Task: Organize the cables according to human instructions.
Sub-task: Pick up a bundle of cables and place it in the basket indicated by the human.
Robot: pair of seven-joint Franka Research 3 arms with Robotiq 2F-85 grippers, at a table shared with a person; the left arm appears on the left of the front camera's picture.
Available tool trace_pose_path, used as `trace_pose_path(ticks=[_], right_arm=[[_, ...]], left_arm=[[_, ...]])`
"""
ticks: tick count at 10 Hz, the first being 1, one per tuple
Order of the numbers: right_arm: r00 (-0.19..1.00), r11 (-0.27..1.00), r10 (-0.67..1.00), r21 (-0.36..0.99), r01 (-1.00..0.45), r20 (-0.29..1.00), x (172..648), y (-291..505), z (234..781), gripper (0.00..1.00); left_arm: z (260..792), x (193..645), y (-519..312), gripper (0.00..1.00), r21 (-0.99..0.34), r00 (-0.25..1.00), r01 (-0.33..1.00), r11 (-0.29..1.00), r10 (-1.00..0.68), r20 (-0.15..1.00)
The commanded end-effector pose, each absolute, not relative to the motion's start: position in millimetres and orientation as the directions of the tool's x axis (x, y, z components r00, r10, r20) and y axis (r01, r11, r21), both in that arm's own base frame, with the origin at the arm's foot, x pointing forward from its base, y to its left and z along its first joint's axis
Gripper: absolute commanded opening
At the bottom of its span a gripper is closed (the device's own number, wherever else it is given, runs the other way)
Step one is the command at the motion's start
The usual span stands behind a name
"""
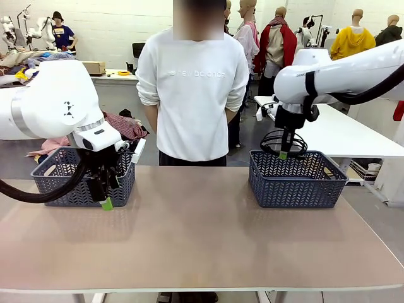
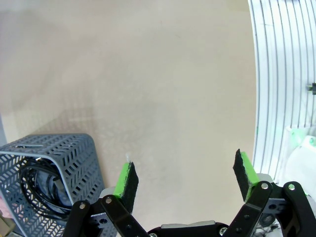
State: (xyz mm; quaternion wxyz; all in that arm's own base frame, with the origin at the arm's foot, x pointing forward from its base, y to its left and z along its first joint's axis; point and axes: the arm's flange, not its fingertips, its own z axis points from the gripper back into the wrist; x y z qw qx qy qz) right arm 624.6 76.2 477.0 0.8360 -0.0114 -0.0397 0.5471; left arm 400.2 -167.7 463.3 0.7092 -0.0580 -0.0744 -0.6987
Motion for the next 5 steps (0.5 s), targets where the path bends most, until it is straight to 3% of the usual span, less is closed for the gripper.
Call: trace_pose_path(ticks=[1, 5], right_arm=[[0.330, 0.339, 0.937, -0.078, -0.937, 0.113, 608.5, 64.4, 464.3, 0.13], [0.336, 0.347, 0.934, -0.075, -0.935, 0.124, 599.9, 42.5, 446.7, 0.13]], left_arm=[[464.4, 400.2, -166.1, 1.00, 0.025, 0.015, 0.999, 0.020, -0.983, 0.185], [464.4, 400.2, -166.1, 1.00, 0.025, 0.015, 0.999, 0.020, -0.983, 0.185]])
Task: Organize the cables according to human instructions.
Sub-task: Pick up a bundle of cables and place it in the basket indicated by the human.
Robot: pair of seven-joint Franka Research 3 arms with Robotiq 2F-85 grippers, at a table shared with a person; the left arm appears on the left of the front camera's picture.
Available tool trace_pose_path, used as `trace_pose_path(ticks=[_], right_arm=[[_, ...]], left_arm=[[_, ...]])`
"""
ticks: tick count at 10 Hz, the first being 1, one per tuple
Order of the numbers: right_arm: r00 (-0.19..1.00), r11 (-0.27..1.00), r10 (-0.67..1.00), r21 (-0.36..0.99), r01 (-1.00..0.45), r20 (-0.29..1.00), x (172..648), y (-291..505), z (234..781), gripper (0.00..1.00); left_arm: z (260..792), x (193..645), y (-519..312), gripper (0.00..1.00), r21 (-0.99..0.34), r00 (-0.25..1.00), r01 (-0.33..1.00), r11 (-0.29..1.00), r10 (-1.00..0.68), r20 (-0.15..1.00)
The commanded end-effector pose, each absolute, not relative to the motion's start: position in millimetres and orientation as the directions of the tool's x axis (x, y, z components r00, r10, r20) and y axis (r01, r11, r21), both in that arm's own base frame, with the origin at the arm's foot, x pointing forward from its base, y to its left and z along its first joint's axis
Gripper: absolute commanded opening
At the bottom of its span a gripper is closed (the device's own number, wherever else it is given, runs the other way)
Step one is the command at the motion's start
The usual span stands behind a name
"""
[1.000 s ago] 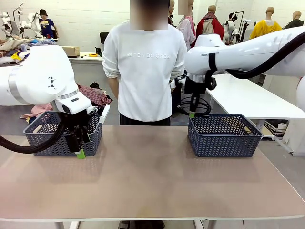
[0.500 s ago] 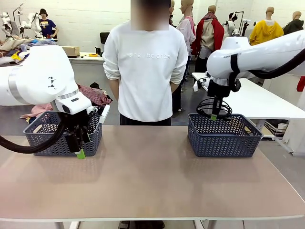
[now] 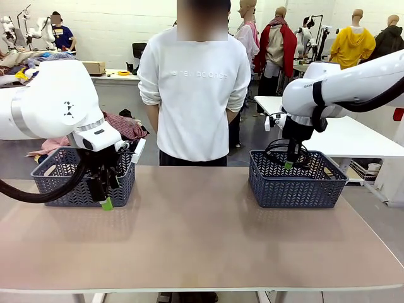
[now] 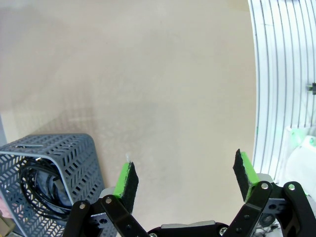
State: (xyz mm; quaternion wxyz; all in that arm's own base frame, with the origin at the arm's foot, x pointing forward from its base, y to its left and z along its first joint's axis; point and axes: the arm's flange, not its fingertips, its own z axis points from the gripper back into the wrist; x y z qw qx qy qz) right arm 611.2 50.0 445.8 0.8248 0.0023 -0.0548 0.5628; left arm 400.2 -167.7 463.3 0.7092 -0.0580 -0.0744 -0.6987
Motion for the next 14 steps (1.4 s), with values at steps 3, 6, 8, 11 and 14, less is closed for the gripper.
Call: trace_pose_path(ticks=[3, 6, 8, 11, 14], right_arm=[[0.331, 0.341, 0.935, -0.071, -0.937, 0.124, 598.1, 37.7, 441.6, 0.13], [0.338, 0.349, 0.933, -0.081, -0.934, 0.121, 602.3, 38.0, 437.7, 0.33], [0.329, 0.339, 0.937, -0.079, -0.937, 0.121, 601.4, 39.6, 439.2, 0.52], [0.348, 0.359, 0.929, -0.072, -0.931, 0.124, 599.9, 38.8, 446.5, 0.55], [0.347, 0.355, 0.931, -0.056, -0.933, 0.117, 598.8, 40.2, 446.0, 1.00]], left_arm=[[464.4, 400.2, -166.1, 1.00, 0.025, 0.015, 0.999, 0.020, -0.983, 0.185], [464.4, 400.2, -166.1, 1.00, 0.025, 0.015, 0.999, 0.020, -0.983, 0.185], [464.4, 400.2, -166.1, 1.00, 0.025, 0.015, 0.999, 0.020, -0.983, 0.185], [464.4, 400.2, -166.1, 1.00, 0.025, 0.015, 0.999, 0.020, -0.983, 0.185], [464.4, 400.2, -166.1, 1.00, 0.025, 0.015, 0.999, 0.020, -0.983, 0.185]])
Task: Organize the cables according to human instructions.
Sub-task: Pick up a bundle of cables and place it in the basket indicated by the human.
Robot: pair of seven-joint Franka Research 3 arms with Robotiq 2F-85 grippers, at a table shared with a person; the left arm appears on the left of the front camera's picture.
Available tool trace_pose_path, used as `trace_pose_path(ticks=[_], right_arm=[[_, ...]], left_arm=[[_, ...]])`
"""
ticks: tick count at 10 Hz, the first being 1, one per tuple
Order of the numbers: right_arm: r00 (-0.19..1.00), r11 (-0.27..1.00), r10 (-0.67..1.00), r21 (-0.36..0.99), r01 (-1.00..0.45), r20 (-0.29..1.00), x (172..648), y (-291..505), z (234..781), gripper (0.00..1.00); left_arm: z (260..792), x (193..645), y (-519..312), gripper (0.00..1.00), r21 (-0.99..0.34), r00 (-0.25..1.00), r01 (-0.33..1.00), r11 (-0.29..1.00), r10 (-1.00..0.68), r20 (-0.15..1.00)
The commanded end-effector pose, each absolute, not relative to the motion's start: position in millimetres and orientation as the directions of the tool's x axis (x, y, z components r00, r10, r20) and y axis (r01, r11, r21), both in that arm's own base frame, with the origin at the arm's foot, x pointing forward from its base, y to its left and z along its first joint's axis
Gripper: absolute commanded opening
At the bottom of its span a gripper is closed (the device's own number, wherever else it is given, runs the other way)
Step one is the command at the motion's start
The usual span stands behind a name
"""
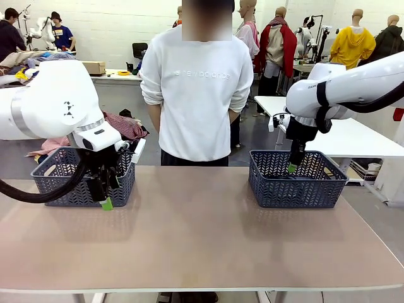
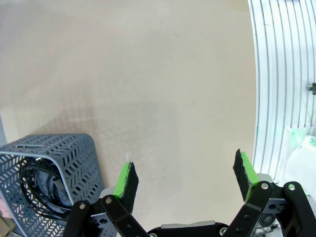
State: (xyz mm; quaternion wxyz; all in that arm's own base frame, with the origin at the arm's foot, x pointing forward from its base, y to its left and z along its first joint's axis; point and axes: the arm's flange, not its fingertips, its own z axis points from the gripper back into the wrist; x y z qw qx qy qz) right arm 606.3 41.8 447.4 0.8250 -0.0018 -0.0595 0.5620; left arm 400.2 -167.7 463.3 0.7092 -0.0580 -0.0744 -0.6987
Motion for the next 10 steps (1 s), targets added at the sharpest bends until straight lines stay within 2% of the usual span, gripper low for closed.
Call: trace_pose_path(ticks=[1, 2, 3, 10], right_arm=[[0.346, 0.353, 0.932, -0.053, -0.934, 0.111, 599.1, 41.2, 445.9, 0.94], [0.348, 0.354, 0.932, -0.054, -0.934, 0.102, 599.7, 41.1, 445.8, 1.00], [0.383, 0.390, 0.918, -0.058, -0.919, 0.098, 601.7, 40.0, 446.0, 1.00], [0.361, 0.367, 0.928, -0.063, -0.928, 0.093, 605.5, 42.0, 446.6, 1.00]], left_arm=[[464.4, 400.2, -166.1, 1.00, 0.025, 0.015, 0.999, 0.020, -0.983, 0.185], [464.4, 400.2, -166.1, 1.00, 0.025, 0.015, 0.999, 0.020, -0.983, 0.185], [464.4, 400.2, -166.1, 1.00, 0.025, 0.015, 0.999, 0.020, -0.983, 0.185], [464.4, 400.2, -166.1, 1.00, 0.025, 0.015, 0.999, 0.020, -0.983, 0.185]])
